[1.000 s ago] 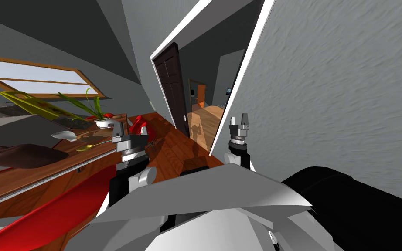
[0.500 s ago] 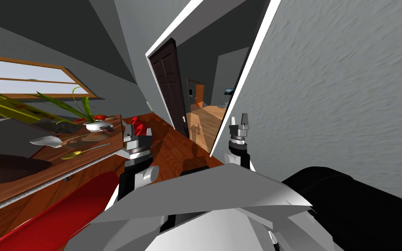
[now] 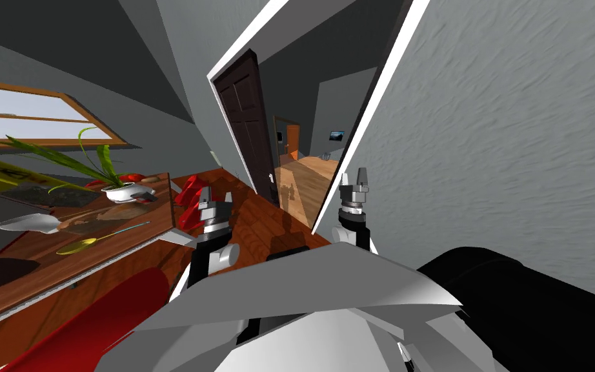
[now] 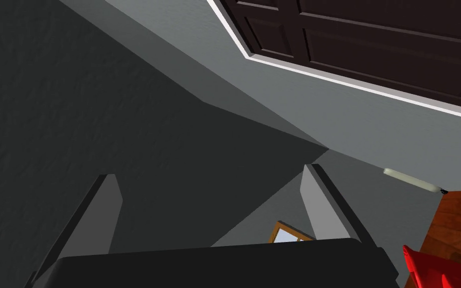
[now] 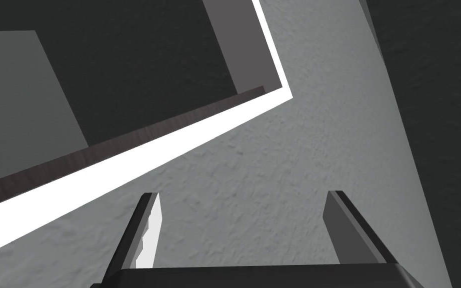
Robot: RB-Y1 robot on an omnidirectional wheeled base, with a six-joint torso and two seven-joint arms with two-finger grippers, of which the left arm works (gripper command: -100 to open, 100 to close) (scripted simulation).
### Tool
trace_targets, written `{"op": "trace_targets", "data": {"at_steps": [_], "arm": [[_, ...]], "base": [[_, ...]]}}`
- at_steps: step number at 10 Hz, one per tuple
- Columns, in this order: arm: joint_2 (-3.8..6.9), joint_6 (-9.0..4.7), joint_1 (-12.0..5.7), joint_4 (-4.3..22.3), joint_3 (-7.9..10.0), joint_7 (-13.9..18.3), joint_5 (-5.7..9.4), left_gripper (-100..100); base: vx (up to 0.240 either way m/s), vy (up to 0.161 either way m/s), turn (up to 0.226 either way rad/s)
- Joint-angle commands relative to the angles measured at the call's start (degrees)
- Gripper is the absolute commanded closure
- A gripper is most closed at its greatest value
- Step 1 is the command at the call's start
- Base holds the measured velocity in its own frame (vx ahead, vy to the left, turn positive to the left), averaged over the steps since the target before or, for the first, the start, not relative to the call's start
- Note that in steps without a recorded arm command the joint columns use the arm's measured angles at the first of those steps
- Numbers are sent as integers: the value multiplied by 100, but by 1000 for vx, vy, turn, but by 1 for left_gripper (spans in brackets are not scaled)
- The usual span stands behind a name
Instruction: Push the door open
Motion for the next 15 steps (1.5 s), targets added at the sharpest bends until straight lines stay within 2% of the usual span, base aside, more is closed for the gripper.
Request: {"op": "trace_targets", "data": {"at_steps": [1,15], "arm": [[20,-26,-76,177,-37,9,-18,-100],[230,-431,-794,2015,-335,137,-152,-100]], "base": [[84,50,-80],[87,71,-79]]}}
